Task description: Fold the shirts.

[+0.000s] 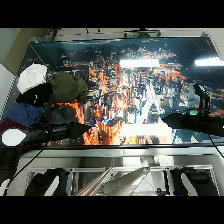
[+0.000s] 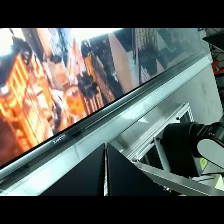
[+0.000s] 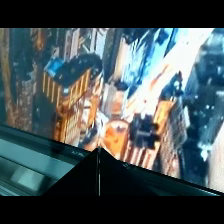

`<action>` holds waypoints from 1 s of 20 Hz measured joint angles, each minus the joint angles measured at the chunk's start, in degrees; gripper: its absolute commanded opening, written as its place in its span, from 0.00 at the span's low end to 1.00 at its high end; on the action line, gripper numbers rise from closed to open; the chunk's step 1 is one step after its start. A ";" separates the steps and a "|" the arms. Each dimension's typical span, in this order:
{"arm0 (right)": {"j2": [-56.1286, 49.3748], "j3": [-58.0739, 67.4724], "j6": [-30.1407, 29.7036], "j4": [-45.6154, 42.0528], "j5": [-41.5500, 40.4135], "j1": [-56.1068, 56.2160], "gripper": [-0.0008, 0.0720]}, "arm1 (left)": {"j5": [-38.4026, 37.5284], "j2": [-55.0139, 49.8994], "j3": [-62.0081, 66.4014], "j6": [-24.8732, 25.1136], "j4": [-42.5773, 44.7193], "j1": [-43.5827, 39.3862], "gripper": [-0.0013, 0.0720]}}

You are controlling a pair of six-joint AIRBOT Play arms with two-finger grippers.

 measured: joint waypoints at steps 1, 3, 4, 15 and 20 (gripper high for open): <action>0.00 -0.02 0.00 0.00 0.00 0.00 0.04 | 0.00 0.00 -0.07 0.00 0.00 0.00 0.04; 0.00 -0.09 0.00 0.00 0.00 0.00 0.05 | 0.02 0.00 -0.42 0.00 0.00 0.00 0.04; 0.00 -0.11 0.00 0.00 0.00 0.00 0.04 | 0.02 0.00 -0.70 0.00 0.00 0.00 0.04; 0.00 -0.13 0.00 0.02 0.02 0.00 0.05 | 0.28 0.02 -1.84 0.00 0.04 -0.02 0.04; 0.00 -0.15 0.00 0.04 -1.36 0.00 0.05 | 7.98 -0.87 0.28 0.11 3.52 1.75 0.28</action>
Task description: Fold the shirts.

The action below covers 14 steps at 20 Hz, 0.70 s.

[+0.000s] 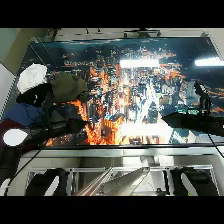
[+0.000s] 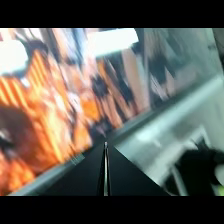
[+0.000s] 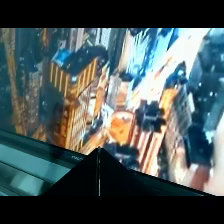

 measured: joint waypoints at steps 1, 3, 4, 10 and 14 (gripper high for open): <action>-0.04 0.00 0.00 0.00 -0.20 -0.02 0.05 | 2.43 -1.36 2.05 0.11 2.71 1.79 0.69; -0.20 0.00 0.00 0.00 -0.37 -0.07 0.05 | 6.58 -6.23 8.07 0.50 7.61 7.04 0.99; -0.22 -0.02 0.00 0.00 -0.44 -0.07 0.05 | 7.93 -9.99 11.89 0.85 9.40 10.27 0.99; -1.18 -0.02 0.00 -0.81 -1.42 -0.17 0.81 | 6.21 -39.67 36.28 2.19 13.88 24.15 1.00; -3.23 -0.02 0.02 -1.16 -2.03 -0.17 0.81 | 5.27 -58.25 51.10 2.60 15.23 24.55 1.00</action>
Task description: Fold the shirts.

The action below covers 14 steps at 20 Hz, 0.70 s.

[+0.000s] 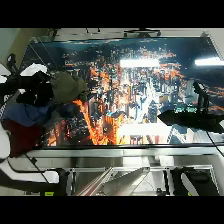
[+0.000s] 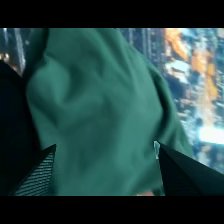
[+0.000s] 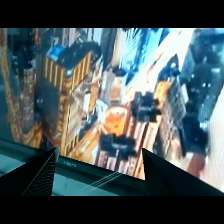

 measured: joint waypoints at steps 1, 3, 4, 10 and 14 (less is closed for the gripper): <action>-0.59 0.00 0.00 -0.09 -0.07 0.00 0.81 | -0.02 -3.63 3.06 0.00 0.63 -0.35 1.00; -1.88 0.00 0.00 -0.09 -0.13 0.00 0.81 | -0.68 -10.73 9.11 0.02 2.10 -1.36 1.00; -2.58 0.00 0.02 -0.09 -0.13 0.00 0.81 | -1.27 -13.60 11.72 0.04 2.73 -1.90 1.00; -5.09 0.00 1.05 0.09 -0.13 0.00 0.81 | -13.03 -26.16 25.03 0.00 3.85 -4.55 0.09; -5.42 0.00 1.22 0.11 -0.11 0.00 0.80 | -21.20 -28.63 29.66 -1.01 2.05 -5.03 0.03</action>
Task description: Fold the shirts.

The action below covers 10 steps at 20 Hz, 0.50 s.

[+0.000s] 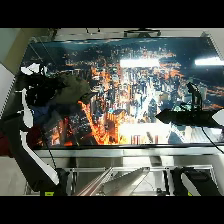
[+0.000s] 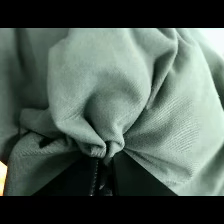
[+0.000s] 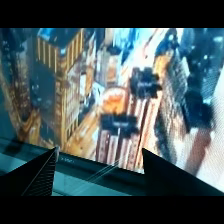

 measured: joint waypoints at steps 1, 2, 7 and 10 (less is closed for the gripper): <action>-0.04 0.00 0.00 -0.02 0.00 0.00 0.80 | -1.14 0.11 0.28 -0.11 -2.10 -0.04 0.03; -0.07 0.00 0.00 -0.02 0.00 0.00 0.80 | -1.90 0.68 0.28 -0.13 -4.94 -0.15 0.03; -0.13 0.00 -0.22 -0.61 -0.02 -0.44 0.80 | -8.09 6.14 -0.70 0.76 -19.96 -3.28 0.03; -0.15 0.00 -1.22 -1.90 0.00 -0.76 0.80 | -14.73 10.60 -2.45 1.20 -24.11 -9.18 0.03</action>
